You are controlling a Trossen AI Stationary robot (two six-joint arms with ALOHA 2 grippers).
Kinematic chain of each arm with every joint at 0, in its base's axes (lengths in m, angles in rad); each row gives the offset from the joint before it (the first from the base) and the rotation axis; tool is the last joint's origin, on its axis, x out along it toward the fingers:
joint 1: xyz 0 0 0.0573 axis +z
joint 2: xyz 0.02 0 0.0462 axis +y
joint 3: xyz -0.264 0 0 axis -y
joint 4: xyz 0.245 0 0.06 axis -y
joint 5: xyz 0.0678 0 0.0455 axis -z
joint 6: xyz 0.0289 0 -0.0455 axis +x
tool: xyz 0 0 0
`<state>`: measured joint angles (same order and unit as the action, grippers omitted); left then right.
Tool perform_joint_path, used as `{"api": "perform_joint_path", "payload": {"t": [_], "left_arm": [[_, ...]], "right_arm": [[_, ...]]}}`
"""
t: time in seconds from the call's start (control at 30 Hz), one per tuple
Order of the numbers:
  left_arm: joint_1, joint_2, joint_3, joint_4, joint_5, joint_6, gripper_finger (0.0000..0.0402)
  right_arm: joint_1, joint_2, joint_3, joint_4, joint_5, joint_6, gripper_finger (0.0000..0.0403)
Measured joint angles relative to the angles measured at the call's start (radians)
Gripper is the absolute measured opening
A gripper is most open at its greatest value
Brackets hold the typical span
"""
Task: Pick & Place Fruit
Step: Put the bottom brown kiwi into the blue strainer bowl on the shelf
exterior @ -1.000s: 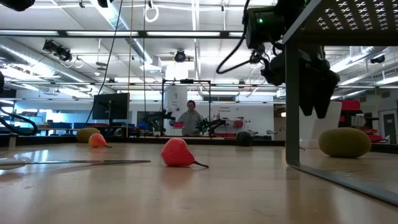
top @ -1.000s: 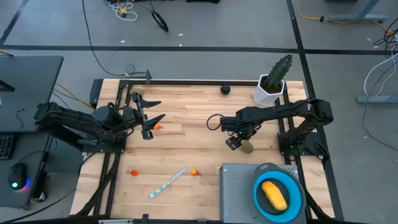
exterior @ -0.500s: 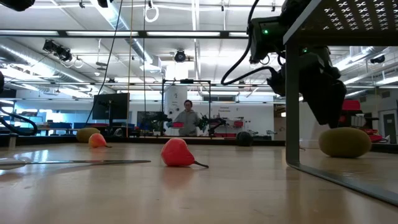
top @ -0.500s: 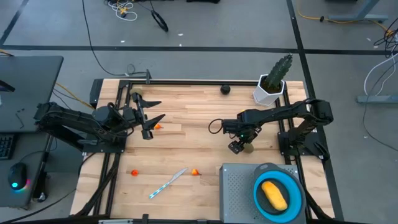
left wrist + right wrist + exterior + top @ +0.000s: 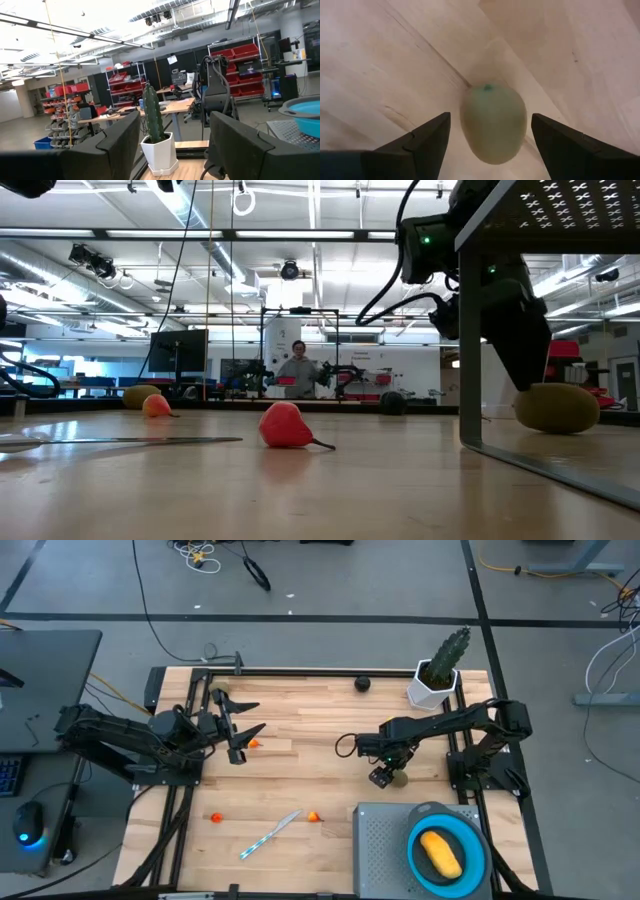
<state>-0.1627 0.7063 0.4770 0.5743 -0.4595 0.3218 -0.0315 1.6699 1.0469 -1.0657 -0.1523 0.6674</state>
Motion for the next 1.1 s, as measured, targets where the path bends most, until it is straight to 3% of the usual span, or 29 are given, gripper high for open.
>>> {"api": "perform_joint_path", "payload": {"t": [0.53, 0.9, 1.1], "left_arm": [[0.000, 0.000, 0.000, -0.001, 0.000, 0.007, 0.0248], [0.000, 0.000, 0.000, -0.001, 0.000, 0.007, 0.0248], [0.000, 0.000, 0.000, -0.001, 0.000, 0.007, 0.0248]], "right_arm": [[0.022, 0.115, 0.000, -0.035, 0.002, -0.037, 0.0281], [0.022, 0.115, 0.000, -0.065, 0.053, -0.040, 0.0222], [0.022, 0.115, 0.003, -0.082, 0.065, -0.046, 0.0213]]}}
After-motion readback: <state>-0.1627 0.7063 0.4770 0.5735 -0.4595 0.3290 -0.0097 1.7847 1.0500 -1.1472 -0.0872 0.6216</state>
